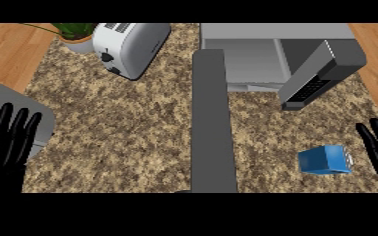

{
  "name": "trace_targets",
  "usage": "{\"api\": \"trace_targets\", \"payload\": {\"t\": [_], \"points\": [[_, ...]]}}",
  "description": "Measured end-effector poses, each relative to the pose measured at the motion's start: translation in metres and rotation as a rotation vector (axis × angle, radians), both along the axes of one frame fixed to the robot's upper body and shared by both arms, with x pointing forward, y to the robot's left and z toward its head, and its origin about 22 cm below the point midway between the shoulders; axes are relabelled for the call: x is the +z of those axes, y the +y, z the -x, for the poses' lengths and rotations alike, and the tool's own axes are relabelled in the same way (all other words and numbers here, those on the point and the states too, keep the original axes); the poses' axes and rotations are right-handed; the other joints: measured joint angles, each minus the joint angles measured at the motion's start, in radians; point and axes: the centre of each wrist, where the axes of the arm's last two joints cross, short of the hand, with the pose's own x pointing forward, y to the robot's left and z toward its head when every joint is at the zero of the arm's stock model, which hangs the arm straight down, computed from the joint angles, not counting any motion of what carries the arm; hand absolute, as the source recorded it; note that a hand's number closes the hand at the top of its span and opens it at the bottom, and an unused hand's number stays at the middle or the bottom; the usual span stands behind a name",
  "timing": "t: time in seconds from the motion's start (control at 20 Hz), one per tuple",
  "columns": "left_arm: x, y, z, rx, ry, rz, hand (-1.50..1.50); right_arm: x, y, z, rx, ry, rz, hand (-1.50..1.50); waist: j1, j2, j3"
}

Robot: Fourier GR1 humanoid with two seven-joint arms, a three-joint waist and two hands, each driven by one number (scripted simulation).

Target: Pick up the milk, place it into the microwave and close the microwave

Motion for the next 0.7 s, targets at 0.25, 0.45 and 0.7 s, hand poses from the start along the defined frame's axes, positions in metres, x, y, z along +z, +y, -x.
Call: {"api": "trace_targets", "payload": {"t": [0.25,0.45,0.7], "points": [[-0.005,0.009,0.007,-0.005,0.005,-0.002,-1.5,-0.028,-0.015,-0.005,-0.047,0.043,-0.002,-1.5,0.001,0.0,0.0],[-0.002,0.011,0.017,-0.009,0.005,-0.003,-1.5,-0.053,-0.027,-0.012,-0.087,0.072,0.007,-1.5,0.002,0.0,0.0],[-0.003,0.014,0.013,-0.012,0.002,-0.004,-1.5,-0.079,-0.048,-0.006,-0.128,0.095,0.022,-1.5,0.0,0.001,0.0]]}}
